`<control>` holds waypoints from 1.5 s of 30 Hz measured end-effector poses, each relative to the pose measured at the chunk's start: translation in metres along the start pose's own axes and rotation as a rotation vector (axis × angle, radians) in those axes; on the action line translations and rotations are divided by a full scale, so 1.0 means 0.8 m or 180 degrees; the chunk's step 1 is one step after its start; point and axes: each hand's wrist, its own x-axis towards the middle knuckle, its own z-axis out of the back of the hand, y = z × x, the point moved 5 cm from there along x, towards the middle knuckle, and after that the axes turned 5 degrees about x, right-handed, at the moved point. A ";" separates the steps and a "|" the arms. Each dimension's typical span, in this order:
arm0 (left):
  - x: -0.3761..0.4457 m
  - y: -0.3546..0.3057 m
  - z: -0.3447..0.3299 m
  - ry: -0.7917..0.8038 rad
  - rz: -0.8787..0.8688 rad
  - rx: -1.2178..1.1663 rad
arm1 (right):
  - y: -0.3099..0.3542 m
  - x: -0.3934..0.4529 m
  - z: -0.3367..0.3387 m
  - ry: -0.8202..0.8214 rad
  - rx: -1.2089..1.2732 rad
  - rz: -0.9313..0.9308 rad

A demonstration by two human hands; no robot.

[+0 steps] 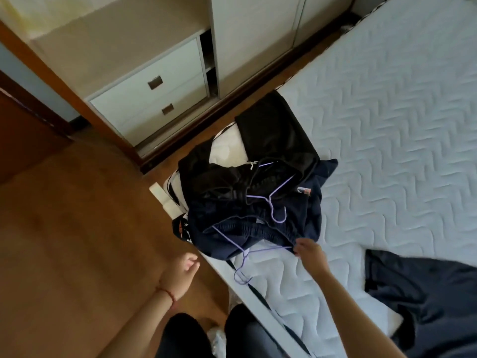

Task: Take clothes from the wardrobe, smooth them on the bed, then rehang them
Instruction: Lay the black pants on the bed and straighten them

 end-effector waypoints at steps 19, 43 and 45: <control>0.287 -0.126 -0.031 -0.0693 -0.1323 0.2592 | 0.152 0.280 0.023 -0.0595 -0.2713 0.1765; 0.197 -0.222 0.204 -0.1608 -0.1479 0.0649 | 0.353 0.153 0.124 -0.0468 -0.1358 0.2326; 0.179 -0.233 0.244 -0.1795 -0.1432 0.0414 | 0.401 0.122 0.134 -0.0582 -0.1265 0.2561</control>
